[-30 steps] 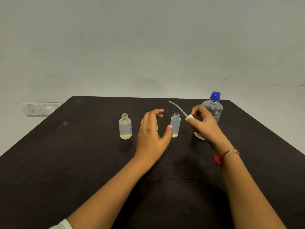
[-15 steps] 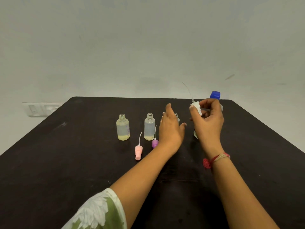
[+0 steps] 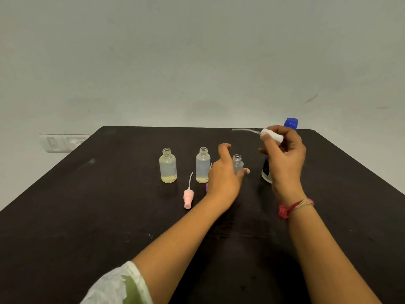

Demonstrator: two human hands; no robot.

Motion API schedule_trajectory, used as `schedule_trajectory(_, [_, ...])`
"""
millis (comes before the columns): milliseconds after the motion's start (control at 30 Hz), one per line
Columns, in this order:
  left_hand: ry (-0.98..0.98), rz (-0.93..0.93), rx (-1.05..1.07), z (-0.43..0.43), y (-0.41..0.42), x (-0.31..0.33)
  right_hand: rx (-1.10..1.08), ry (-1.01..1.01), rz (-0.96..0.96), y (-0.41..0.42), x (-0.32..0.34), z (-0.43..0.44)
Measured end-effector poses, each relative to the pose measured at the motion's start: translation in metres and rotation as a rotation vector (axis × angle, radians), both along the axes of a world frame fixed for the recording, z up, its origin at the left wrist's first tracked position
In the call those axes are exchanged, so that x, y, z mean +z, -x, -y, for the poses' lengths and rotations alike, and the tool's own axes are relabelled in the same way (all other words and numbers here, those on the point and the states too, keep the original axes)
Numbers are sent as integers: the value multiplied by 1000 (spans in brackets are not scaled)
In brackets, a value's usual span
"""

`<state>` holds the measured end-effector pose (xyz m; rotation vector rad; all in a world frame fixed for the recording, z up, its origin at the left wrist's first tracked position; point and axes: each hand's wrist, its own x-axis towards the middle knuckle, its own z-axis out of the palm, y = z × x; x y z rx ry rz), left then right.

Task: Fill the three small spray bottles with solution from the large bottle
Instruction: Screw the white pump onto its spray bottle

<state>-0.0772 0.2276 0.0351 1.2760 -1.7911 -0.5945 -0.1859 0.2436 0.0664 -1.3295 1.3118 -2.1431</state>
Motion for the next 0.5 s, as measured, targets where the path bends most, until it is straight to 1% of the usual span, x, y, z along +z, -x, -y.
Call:
schedule_trajectory(100, [-27, -65, -57, -14, -13, -5, 60, 15, 91, 1, 2, -1])
schedule_trajectory(167, [-25, -83, -81, -20, -19, -8, 69, 13, 115, 0, 5, -3])
schedule_trajectory(233, [-17, -97, -91, -23, -21, -11, 48, 21, 45, 2, 5, -4])
schedule_trajectory(367, [-13, -109, -98, -23, -20, -15, -42, 94, -221, 3, 0, -5])
schedule_trajectory(433, [-18, -106, -98, -22, -20, -16, -84, 129, -285, 2, -1, -5])
schedule_trajectory(500, [-20, -115, -103, -21, -21, -16, -102, 150, -305, 0, -2, -5])
